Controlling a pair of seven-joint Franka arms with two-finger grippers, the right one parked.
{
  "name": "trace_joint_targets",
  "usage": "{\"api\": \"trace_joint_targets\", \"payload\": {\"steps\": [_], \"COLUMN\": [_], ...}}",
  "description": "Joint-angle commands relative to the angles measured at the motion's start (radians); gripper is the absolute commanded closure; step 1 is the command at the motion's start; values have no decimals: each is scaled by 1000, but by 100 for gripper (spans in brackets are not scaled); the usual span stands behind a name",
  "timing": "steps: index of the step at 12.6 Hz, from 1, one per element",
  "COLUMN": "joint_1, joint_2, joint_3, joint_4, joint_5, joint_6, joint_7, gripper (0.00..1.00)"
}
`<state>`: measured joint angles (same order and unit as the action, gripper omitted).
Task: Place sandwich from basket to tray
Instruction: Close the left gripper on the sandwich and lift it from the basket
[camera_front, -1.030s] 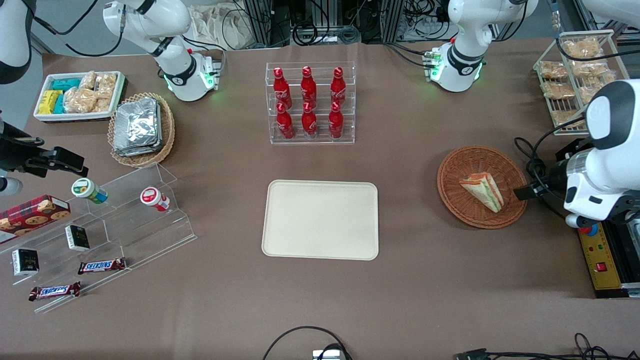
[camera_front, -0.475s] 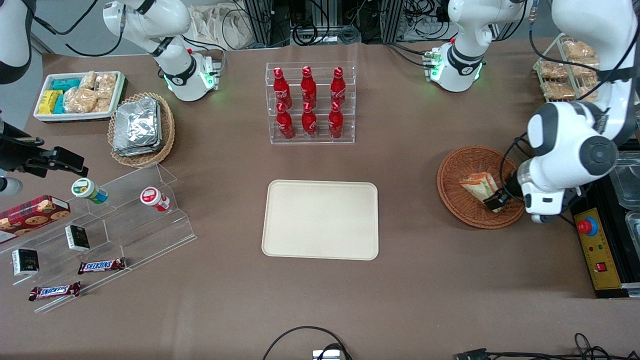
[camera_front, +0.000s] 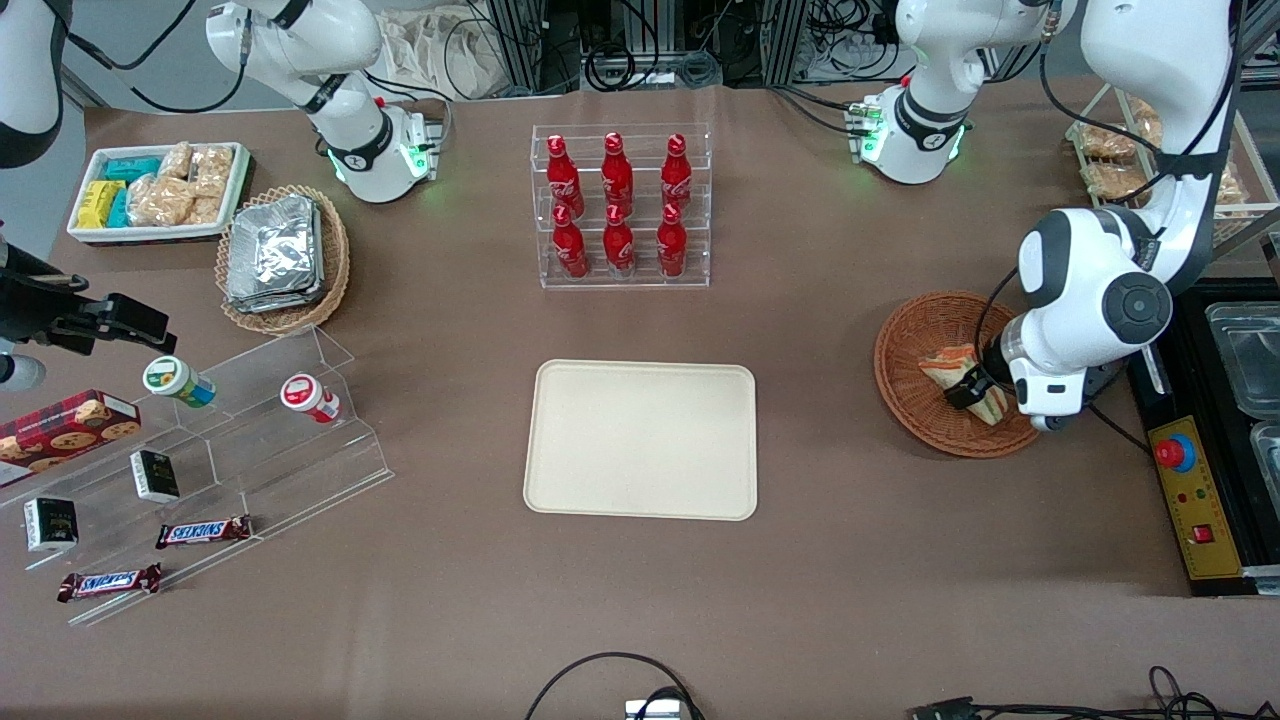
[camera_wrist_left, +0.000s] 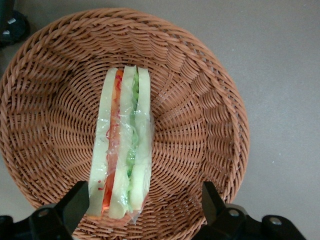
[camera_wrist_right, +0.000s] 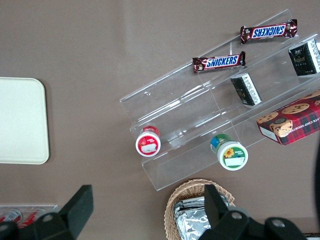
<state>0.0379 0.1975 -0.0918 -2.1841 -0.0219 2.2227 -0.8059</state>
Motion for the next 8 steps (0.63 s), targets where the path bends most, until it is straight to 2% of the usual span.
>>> {"api": "trace_joint_targets", "payload": {"steps": [1,4,8], "joint_1": [-3,0,0], "joint_2": [-12,-26,-6], "joint_3": [3,6,6], "joint_4": [-23,-6,-16], "joint_5": [10,26,86], "joint_6": [15,-12,-57], "joint_7": [-22,-38,-65], "gripper": [0,0,0]}}
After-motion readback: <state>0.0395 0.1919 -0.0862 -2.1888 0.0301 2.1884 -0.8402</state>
